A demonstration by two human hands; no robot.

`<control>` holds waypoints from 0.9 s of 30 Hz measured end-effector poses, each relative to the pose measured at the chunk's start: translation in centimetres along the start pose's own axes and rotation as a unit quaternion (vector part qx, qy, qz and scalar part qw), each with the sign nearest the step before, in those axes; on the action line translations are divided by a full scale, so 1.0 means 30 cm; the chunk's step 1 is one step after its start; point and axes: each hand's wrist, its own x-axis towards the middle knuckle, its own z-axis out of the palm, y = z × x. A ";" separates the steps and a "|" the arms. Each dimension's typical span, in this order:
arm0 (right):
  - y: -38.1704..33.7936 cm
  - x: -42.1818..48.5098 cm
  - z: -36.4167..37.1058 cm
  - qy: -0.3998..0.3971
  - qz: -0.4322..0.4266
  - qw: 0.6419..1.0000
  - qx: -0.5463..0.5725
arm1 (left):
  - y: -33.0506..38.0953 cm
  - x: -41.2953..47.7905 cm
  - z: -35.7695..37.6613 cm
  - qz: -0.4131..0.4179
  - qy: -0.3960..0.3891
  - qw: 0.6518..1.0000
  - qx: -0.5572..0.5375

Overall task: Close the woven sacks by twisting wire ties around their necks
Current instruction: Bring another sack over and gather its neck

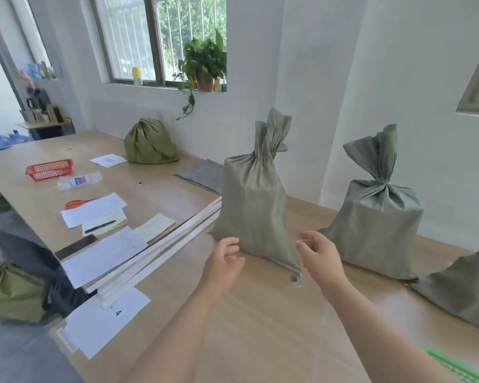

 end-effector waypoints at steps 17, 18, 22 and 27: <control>-0.165 0.668 0.412 0.094 0.000 0.995 -0.037 | 0.134 0.947 -0.149 0.116 -0.067 0.990 0.040; -0.171 0.711 0.423 0.101 -0.001 0.994 -0.047 | 0.158 1.000 -0.152 0.128 -0.068 0.988 0.042; -0.179 0.873 0.451 0.128 0.001 0.987 -0.099 | 0.240 1.183 -0.140 0.163 -0.086 0.980 0.072; -0.181 1.036 0.475 0.127 0.014 0.985 -0.120 | 0.309 1.358 -0.087 0.184 -0.122 0.964 0.147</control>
